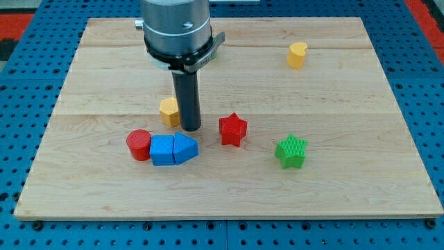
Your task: Nudge green circle right a bit
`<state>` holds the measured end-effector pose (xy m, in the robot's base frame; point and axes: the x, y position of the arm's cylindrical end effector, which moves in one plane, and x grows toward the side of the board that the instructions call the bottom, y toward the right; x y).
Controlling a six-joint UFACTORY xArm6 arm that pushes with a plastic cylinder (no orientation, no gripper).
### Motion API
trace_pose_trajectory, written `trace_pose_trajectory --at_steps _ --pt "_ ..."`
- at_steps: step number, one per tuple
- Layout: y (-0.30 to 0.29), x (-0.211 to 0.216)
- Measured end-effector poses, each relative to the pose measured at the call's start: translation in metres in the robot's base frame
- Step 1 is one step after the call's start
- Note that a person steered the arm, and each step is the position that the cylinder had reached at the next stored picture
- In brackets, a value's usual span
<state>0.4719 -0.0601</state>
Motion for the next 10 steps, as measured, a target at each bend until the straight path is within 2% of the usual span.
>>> trace_pose_trajectory --at_steps 1,2,3,4,5,6,7,8,9,10 --pt "-0.035 -0.033" --pt "-0.03 -0.06" --pt "0.045 -0.072" --pt "0.074 -0.148" --pt "0.088 -0.204" --pt "0.035 -0.23" --pt "-0.003 -0.22" --pt "-0.007 -0.195" --pt "-0.001 -0.19" --pt "-0.052 -0.17"
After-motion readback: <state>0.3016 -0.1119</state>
